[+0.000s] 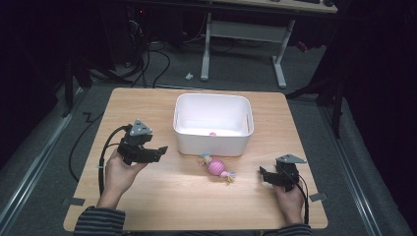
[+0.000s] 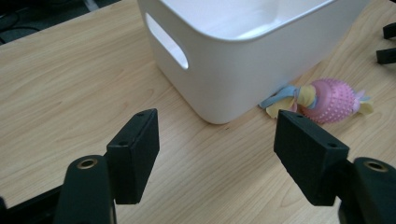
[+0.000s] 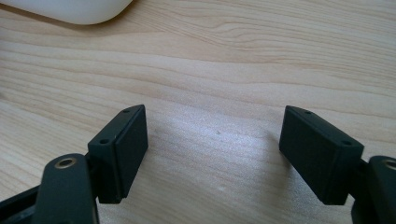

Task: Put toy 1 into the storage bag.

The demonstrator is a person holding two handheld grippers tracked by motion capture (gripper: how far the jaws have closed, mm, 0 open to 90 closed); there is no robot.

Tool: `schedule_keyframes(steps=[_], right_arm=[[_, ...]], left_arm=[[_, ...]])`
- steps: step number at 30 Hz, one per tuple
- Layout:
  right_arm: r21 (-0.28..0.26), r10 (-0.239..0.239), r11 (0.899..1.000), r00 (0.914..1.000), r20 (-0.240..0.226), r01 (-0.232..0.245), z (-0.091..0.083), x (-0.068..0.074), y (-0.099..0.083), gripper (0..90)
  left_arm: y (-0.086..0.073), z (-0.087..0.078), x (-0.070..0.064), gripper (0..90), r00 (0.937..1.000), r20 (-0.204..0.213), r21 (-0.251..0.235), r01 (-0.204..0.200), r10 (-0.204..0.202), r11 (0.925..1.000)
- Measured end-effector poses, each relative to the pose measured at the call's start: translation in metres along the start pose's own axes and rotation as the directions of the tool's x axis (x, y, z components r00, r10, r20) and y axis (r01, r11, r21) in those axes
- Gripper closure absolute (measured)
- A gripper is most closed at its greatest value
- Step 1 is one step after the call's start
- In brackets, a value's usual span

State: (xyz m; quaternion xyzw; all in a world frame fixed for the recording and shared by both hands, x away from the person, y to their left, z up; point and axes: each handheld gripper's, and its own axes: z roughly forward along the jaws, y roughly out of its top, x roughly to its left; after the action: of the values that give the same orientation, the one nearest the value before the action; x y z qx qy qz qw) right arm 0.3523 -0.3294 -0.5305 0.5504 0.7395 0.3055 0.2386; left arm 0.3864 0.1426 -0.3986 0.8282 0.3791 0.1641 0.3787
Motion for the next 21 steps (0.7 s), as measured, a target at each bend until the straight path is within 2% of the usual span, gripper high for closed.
schedule_keyframes(steps=[8,9,11,14,15,16,17,21], right_arm=[[0.000,-0.001,1.000,1.0000,0.000,0.001,0.000,0.000,0.000,23.8],[0.000,-0.001,1.000,1.0000,0.000,0.001,0.000,0.000,0.000,23.8],[0.000,-0.001,1.000,1.0000,0.000,0.001,0.000,0.000,0.000,23.8],[0.000,0.000,1.000,1.0000,0.000,0.000,0.000,0.000,0.000,23.8],[0.000,0.000,1.000,1.0000,0.000,0.000,0.000,0.000,0.000,23.7],[0.000,0.000,1.000,1.0000,0.000,0.000,0.000,0.000,0.000,23.7],[0.000,-0.001,1.000,1.0000,0.000,0.001,0.000,0.000,0.000,23.8],[0.000,0.000,1.000,1.0000,0.000,0.000,0.000,0.000,0.000,23.7]], left_arm=[[-0.014,-0.001,0.005,31.9,0.9992,-0.012,-0.007,0.037,-0.037,0.9993],[-0.021,-0.002,0.005,31.9,0.9985,-0.014,-0.028,0.053,-0.054,0.9982],[-0.030,0.000,0.006,31.9,0.9975,-0.027,-0.031,0.065,-0.065,0.9974],[-0.040,0.003,0.009,31.9,0.9959,-0.032,-0.023,0.083,-0.084,0.9962],[-0.048,0.007,0.011,31.8,0.9945,-0.035,-0.019,0.098,-0.099,0.9950],[-0.048,0.007,0.011,31.8,0.9945,-0.035,-0.019,0.098,-0.099,0.9950],[-0.057,0.012,0.013,31.8,0.9931,-0.044,-0.007,0.109,-0.109,0.9940],[-0.070,0.023,0.017,31.8,0.9901,-0.057,0.008,0.129,-0.129,0.9916]])
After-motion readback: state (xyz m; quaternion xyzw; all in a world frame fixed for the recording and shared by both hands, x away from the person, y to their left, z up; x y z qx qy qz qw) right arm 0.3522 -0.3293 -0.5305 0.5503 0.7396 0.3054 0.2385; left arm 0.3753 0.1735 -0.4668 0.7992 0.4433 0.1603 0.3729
